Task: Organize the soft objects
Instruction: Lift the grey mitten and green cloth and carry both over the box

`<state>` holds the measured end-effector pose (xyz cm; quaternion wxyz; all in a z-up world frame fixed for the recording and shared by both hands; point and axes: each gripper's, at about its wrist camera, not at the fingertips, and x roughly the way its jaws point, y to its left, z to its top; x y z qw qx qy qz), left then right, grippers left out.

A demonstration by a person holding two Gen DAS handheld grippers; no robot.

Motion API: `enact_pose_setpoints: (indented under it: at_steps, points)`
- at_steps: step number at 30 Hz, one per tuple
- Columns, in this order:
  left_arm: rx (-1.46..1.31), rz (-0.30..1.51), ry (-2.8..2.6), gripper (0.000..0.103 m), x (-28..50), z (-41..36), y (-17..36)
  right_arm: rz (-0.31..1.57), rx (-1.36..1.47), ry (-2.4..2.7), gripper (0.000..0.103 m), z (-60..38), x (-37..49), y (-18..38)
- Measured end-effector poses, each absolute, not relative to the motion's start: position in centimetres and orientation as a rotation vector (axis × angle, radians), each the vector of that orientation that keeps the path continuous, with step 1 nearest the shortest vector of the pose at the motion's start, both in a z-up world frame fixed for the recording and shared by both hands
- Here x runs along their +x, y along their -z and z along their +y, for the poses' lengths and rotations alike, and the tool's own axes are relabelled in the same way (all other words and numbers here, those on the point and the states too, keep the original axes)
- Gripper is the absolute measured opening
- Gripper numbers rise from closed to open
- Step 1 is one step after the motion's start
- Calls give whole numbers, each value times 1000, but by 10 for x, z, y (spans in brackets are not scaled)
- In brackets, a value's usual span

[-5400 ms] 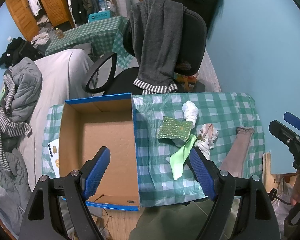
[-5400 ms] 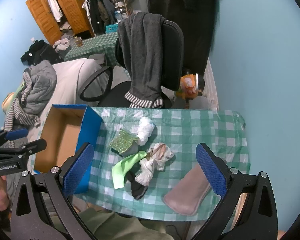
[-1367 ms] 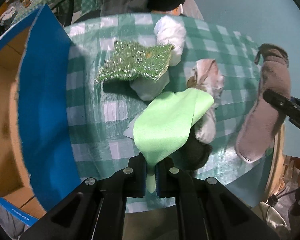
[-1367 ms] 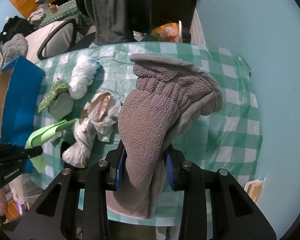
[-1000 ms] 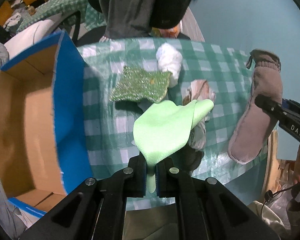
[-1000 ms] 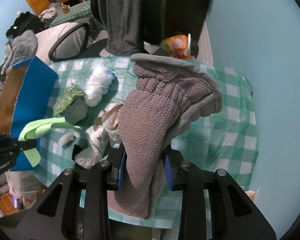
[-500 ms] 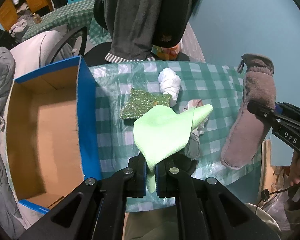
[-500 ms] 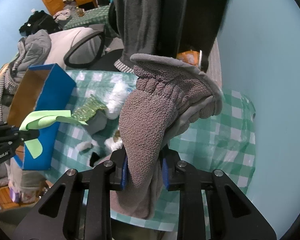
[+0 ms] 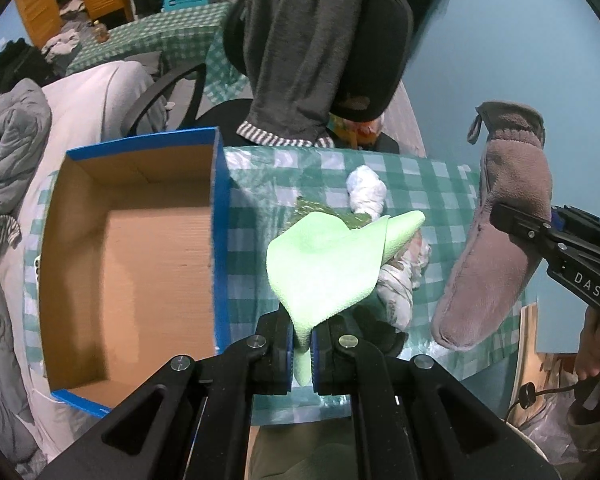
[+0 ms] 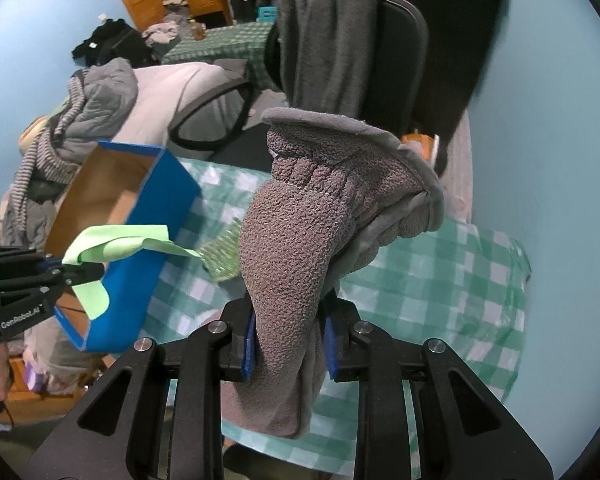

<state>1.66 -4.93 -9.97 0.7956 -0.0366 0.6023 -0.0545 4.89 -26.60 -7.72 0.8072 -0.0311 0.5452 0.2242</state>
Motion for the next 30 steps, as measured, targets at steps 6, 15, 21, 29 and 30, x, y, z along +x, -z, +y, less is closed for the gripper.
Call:
enact_pose_setpoints:
  at_steps: [6, 15, 21, 29, 30]
  points:
    - [-103, 1280, 82, 6, 14, -29, 94, 1144, -93, -543, 25, -237, 54, 69]
    - [-144, 1252, 27, 6, 10, 2, 86, 1120, -126, -641, 25, -193, 59, 60]
    - [-173, 1234, -18, 6, 6, 26, 81, 1112, -145, -700, 25, -167, 62, 57]
    - [-212, 1222, -88, 6, -2, 59, 79, 1101, -182, -782, 25, -124, 64, 53]
    - [-217, 1221, -97, 6, -3, 63, 80, 1101, -186, -790, 25, -119, 64, 52]
